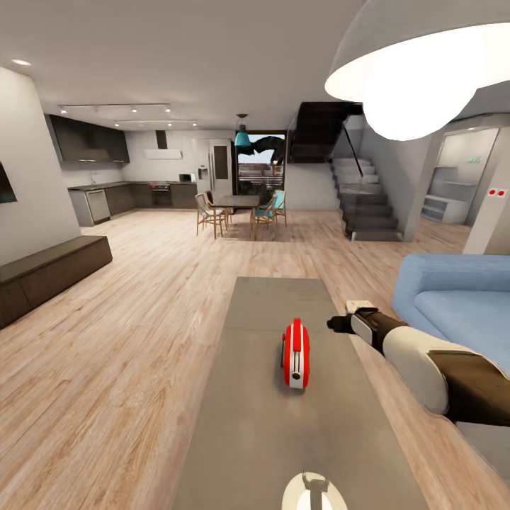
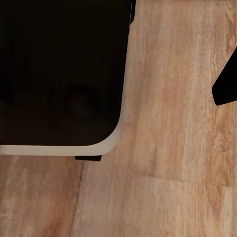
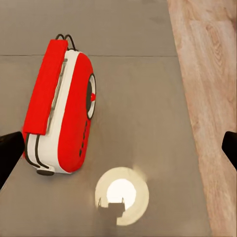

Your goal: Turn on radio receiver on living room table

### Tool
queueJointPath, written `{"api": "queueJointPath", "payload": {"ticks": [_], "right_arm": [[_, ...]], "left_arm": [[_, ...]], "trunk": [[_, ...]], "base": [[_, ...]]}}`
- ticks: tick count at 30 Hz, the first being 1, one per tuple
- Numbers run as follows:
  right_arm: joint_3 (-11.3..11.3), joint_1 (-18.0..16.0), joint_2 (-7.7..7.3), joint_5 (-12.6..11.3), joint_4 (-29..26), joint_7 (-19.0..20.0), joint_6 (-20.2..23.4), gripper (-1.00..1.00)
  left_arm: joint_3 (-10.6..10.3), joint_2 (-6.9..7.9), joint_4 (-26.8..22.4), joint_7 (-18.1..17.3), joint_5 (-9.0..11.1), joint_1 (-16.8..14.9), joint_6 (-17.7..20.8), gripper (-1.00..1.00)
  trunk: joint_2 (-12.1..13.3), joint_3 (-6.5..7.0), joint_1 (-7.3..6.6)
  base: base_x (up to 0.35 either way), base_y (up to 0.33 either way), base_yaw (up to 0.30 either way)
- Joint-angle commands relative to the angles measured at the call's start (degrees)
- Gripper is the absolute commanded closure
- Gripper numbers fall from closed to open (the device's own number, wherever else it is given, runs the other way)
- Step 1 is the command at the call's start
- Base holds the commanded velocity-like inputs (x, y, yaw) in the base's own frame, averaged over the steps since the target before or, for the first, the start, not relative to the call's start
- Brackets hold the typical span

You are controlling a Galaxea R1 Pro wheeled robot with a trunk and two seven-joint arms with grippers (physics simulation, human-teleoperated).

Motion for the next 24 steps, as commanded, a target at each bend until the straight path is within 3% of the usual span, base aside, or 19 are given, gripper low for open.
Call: {"api": "queueJointPath", "payload": {"ticks": [1,5,8,10,11,15,24], "right_arm": [[0.06,-0.39,-0.04,-0.05,0.64,-0.02,-0.66,-1.00],[0.22,-1.68,-0.31,0.15,2.36,-0.15,-2.75,-1.00],[0.13,-1.78,-0.27,0.18,-0.35,-0.28,-2.06,-1.00],[0.02,-1.81,-0.27,0.16,-2.58,-0.31,0.05,-1.00],[-0.06,-1.82,-0.31,0.18,-4.80,-0.33,3.84,-1.00],[-0.13,-1.83,-0.34,0.20,-9.65,-0.28,11.63,-1.00],[-0.23,-1.84,-0.23,0.15,-14.02,-0.50,18.06,-1.00]], "left_arm": [[0.00,0.00,0.00,0.00,0.00,0.01,0.00,-1.00],[0.00,0.00,0.00,0.00,0.00,-0.01,0.00,-1.00],[0.00,0.00,0.00,0.00,0.00,0.02,0.00,-1.00],[0.00,0.00,0.00,0.00,0.00,-0.01,0.00,-1.00],[0.00,0.00,0.00,0.00,0.00,0.00,0.00,-1.00],[0.00,0.00,0.00,0.00,0.00,0.01,0.00,-1.00],[0.00,0.00,0.00,0.00,0.00,0.01,0.00,-1.00]], "trunk": [[0.00,0.00,0.00],[0.00,0.00,0.00],[0.00,0.00,0.00],[0.00,0.00,0.00],[0.00,0.00,0.00],[0.00,0.00,0.00],[0.00,0.00,0.00]], "base": [[0.000,0.000,0.000],[0.000,0.000,0.000],[0.000,0.000,0.000],[0.000,0.000,0.000],[0.000,0.000,0.000],[0.000,0.000,0.000],[0.000,0.000,0.000]]}}
